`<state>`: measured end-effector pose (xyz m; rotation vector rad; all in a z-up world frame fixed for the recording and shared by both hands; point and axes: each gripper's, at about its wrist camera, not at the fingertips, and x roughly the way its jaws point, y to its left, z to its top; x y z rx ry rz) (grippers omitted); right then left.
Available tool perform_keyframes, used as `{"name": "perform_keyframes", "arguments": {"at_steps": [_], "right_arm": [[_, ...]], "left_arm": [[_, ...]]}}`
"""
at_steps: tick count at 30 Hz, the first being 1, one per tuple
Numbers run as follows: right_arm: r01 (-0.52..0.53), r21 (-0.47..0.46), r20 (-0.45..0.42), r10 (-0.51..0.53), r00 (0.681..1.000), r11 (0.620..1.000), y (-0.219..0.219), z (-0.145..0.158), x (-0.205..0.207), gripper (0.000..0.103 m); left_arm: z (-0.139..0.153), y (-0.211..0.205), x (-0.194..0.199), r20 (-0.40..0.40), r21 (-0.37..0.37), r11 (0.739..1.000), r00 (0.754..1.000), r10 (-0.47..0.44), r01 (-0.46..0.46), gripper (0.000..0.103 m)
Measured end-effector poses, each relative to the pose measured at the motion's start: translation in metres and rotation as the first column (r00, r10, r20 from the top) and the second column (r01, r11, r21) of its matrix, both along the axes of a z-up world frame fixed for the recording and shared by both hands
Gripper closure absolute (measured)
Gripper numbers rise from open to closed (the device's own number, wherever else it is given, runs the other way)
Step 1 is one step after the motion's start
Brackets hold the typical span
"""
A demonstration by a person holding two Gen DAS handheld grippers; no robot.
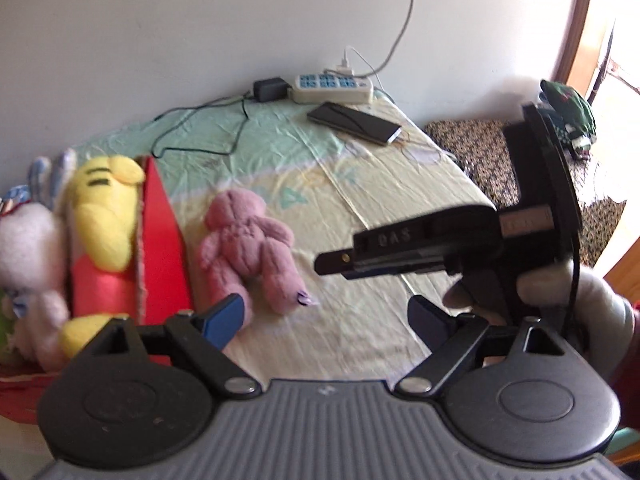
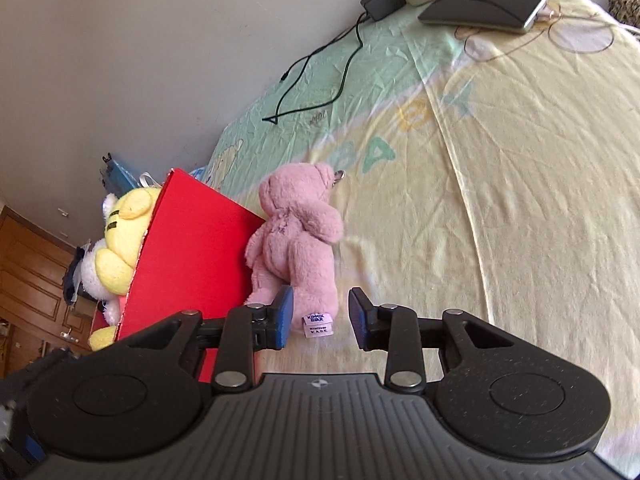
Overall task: Organize objects
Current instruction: 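Move the right gripper to the pink teddy bear on the bed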
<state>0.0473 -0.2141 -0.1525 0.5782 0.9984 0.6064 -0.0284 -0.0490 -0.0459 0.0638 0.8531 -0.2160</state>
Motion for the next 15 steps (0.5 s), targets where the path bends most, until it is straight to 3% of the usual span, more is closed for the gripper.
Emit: {"name": "perform_keyframes", "arguments": {"at_steps": [6, 15], "right_arm": [[-0.062, 0.029, -0.043, 0.063, 0.997, 0.998, 0.014, -0.014, 0.017, 0.069], [-0.124, 0.001, -0.015, 0.124, 0.992, 0.992, 0.04, -0.021, 0.032, 0.068]], "left_arm": [[-0.027, 0.0, 0.009, -0.074, 0.0, 1.0, 0.997, 0.025, -0.025, 0.015], [-0.034, 0.003, 0.011, -0.096, 0.015, 0.998, 0.993, 0.064, -0.063, 0.013]]}}
